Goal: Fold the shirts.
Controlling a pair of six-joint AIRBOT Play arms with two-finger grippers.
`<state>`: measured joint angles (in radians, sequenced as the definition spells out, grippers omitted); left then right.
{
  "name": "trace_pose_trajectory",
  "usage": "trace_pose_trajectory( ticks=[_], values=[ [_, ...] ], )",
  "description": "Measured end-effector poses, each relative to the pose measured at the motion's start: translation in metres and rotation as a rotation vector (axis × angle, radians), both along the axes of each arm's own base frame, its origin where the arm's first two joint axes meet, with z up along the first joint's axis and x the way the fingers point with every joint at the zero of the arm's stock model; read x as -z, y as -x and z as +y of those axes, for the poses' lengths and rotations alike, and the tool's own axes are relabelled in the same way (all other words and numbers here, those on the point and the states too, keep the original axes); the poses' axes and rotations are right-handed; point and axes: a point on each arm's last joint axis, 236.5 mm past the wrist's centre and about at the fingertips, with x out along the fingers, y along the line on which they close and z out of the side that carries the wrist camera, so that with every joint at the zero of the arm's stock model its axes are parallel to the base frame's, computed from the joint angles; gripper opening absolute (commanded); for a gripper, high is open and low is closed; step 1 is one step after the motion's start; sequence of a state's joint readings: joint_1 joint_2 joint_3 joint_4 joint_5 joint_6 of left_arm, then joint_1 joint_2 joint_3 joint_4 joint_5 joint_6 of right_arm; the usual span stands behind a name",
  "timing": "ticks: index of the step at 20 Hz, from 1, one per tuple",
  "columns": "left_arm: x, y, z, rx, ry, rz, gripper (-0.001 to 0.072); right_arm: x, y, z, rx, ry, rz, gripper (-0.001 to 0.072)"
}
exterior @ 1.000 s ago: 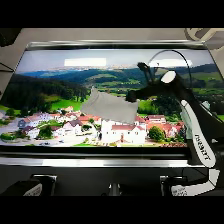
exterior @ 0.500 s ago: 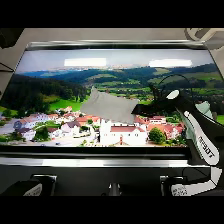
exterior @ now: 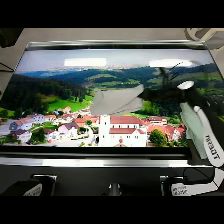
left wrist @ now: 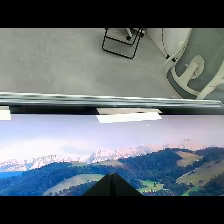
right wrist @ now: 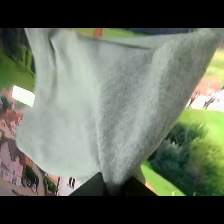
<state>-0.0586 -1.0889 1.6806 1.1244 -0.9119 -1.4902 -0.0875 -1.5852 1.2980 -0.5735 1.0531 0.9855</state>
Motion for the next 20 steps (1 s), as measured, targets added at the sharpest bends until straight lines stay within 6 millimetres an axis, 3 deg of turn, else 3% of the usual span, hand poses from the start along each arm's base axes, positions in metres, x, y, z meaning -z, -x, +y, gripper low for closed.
trace_pose_trajectory(
  ticks=[4, 7, 10, 12, 20],
  values=[
    [-0.008, -0.005, 0.003, -0.018, 0.009, -0.037, 0.0028, -0.074, -0.008, -0.112, 0.125, 0.092, -0.096, 0.0027],
    [-0.013, -0.006, 0.005, -0.026, 0.014, -0.056, 0.0028, -0.113, 0.012, -0.196, 0.257, 0.158, -0.111, 0.0027],
    [-0.015, -0.007, 0.005, -0.029, 0.016, -0.065, 0.0028, -0.139, 0.042, -0.255, 0.375, 0.199, -0.111, 0.0028],
    [-0.015, -0.007, 0.005, -0.029, 0.016, -0.065, 0.0028, -0.148, 0.06, -0.28, 0.431, 0.214, -0.101, 0.0028],
    [-0.016, -0.007, 0.006, -0.031, 0.016, -0.069, 0.0028, -0.166, 0.109, -0.345, 0.635, 0.256, -0.067, 0.0028]
  ],
)
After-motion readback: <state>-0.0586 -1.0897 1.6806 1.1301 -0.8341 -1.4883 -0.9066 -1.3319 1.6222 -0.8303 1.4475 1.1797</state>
